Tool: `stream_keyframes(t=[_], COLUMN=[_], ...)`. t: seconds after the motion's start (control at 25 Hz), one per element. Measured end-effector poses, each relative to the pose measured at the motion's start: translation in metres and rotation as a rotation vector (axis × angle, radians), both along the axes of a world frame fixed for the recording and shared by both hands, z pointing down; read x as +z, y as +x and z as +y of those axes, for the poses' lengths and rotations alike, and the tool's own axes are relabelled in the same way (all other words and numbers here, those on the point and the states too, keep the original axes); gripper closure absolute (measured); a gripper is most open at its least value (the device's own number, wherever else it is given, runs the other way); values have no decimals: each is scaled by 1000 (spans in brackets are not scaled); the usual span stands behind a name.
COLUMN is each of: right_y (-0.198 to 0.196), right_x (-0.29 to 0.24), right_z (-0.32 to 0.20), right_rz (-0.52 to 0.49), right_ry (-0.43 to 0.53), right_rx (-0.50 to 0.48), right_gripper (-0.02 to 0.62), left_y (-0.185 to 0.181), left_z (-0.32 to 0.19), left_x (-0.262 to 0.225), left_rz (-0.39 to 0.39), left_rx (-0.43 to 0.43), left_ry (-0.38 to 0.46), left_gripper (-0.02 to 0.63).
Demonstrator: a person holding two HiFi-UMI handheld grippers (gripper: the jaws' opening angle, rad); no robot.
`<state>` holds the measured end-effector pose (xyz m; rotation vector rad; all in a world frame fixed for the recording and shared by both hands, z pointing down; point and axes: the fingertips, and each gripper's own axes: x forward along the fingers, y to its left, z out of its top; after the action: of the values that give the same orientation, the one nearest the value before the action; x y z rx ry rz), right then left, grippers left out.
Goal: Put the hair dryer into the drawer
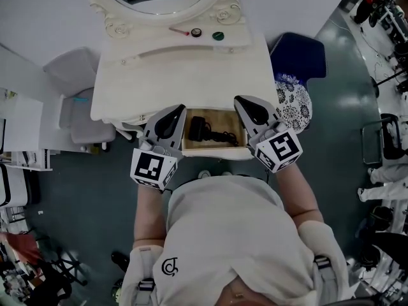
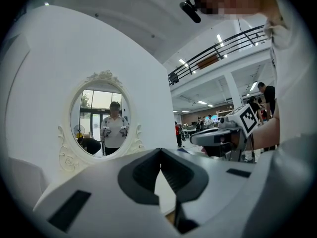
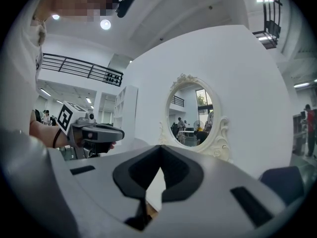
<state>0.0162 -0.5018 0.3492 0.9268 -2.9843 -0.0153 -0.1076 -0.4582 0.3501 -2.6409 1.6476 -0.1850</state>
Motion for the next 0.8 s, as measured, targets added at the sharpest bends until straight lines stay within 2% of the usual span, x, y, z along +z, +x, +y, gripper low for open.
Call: stream_keyframes(t=[0.56, 0.8], right_y=[-16, -14], right_x=[20, 16], right_z=[6, 3], right_rz=[57, 38], right_ry=[23, 19], right_rx=[-9, 6], right_gripper=[591, 592], left_y=[-2, -6], left_z=[-4, -4], left_x=[5, 4], left_rz=[3, 11], left_rx=[-15, -24], left_ry=[-6, -7], left_gripper=[592, 592])
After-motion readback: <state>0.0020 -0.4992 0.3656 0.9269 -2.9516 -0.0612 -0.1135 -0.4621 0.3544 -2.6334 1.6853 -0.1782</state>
